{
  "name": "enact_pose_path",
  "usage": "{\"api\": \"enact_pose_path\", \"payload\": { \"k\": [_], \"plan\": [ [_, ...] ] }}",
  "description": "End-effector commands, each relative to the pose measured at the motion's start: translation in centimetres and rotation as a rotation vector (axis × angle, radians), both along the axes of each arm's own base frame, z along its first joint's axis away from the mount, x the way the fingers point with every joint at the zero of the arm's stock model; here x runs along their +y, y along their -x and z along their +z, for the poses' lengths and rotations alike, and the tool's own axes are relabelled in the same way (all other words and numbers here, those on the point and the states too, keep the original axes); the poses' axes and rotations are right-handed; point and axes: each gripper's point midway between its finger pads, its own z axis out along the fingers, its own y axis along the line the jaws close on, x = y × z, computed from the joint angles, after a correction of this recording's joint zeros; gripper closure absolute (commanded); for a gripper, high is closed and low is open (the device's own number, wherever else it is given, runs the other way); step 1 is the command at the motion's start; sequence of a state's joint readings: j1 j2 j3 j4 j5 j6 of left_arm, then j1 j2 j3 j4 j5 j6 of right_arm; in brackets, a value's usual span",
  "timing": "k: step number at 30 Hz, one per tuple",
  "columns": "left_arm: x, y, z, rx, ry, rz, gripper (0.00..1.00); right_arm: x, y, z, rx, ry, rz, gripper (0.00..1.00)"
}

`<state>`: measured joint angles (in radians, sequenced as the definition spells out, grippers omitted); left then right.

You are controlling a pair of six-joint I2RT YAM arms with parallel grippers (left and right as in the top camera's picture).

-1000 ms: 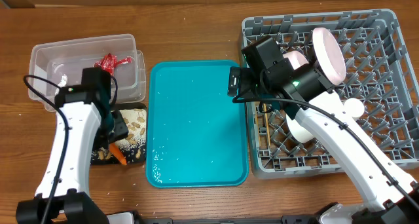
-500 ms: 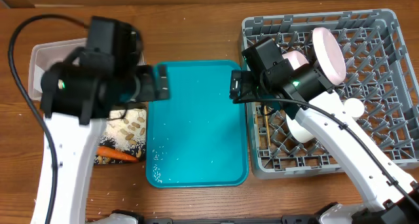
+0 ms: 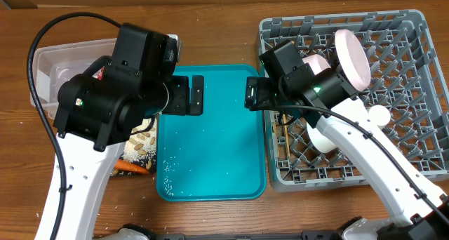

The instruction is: Sort waste into correct bins and load items into the dishwasher

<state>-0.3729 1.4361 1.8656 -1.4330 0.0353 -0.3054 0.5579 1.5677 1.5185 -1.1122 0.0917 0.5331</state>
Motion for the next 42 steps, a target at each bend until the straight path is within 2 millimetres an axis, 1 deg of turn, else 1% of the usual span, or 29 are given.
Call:
{"api": "enact_pose_path", "payload": {
  "k": [1,4,6,7,9,11,14,16,17,18,19,21,23,25,27,32,37,39,42],
  "plan": [
    [-0.3,0.0,0.2,-0.007,0.002,-0.024,0.0,-0.5,0.1,0.3,-0.013,0.039,0.028,0.0],
    [-0.3,0.0,0.2,-0.007,0.001,-0.024,0.0,-1.6,0.5,0.7,-0.011,0.057,0.005,0.0],
    [-0.3,0.0,0.2,-0.007,0.001,-0.024,0.0,-2.7,0.3,2.1,-0.058,0.053,-0.023,0.0],
    [-0.3,0.0,0.2,-0.007,0.002,-0.024,0.0,-3.4,-0.1,3.2,-0.104,0.055,-0.044,0.0],
    [-0.3,0.0,0.2,-0.007,0.002,-0.024,0.0,-4.7,-0.9,6.0,-0.232,0.063,-0.095,0.0],
    [-0.3,0.0,0.2,-0.007,0.002,-0.024,0.0,-5.7,-1.7,9.8,-0.39,0.062,-0.116,0.0],
    [-0.3,0.0,0.2,-0.007,0.001,-0.024,0.0,-6.1,-1.5,14.8,-0.612,0.058,-0.038,0.0],
    [-0.3,0.0,0.2,-0.007,0.001,-0.024,0.0,-6.7,-0.8,17.2,-0.731,0.059,-0.007,0.0],
    [-0.3,0.0,0.2,-0.007,0.001,-0.024,0.0,-7.5,-0.3,18.1,-0.784,0.056,-0.011,0.0],
    [-0.3,0.0,0.2,-0.007,0.001,-0.024,0.0,-8.2,0.2,18.5,-0.821,0.052,-0.022,0.0],
    [-0.3,0.0,0.2,-0.007,0.002,-0.024,0.0,-8.8,0.7,18.5,-0.847,0.046,-0.025,0.0],
    [-0.3,0.0,0.2,-0.007,0.002,-0.024,0.0,-10.2,1.7,17.7,-0.874,0.027,-0.044,0.0],
    [-0.3,0.0,0.2,-0.007,0.001,-0.024,0.0,-11.4,2.8,15.8,-0.884,0.006,-0.05,0.0],
    [-0.3,0.0,0.2,-0.007,0.001,-0.024,0.0,-12.0,3.9,13.5,-0.886,-0.017,-0.042,0.0],
    [-0.3,0.0,0.2,-0.007,0.002,-0.024,0.0,-12.5,5.3,10.3,-0.878,-0.043,-0.034,0.0],
    [-0.3,0.0,0.2,-0.007,0.002,-0.024,0.0,-13.1,7.7,4.7,-0.912,-0.083,-0.028,0.0],
    [-0.3,0.0,0.2,-0.007,0.001,-0.024,0.0,-13.5,9.3,0.6,-0.97,-0.121,-0.042,0.0],
    [-0.3,0.0,0.2,-0.007,0.002,-0.024,0.0,-13.5,9.5,-0.7,-0.99,-0.126,-0.043,0.0],
    [-0.3,0.0,0.2,-0.007,0.001,-0.024,0.0,-13.6,9.6,-2.1,-1.012,-0.132,-0.045,0.0]
  ]
}}
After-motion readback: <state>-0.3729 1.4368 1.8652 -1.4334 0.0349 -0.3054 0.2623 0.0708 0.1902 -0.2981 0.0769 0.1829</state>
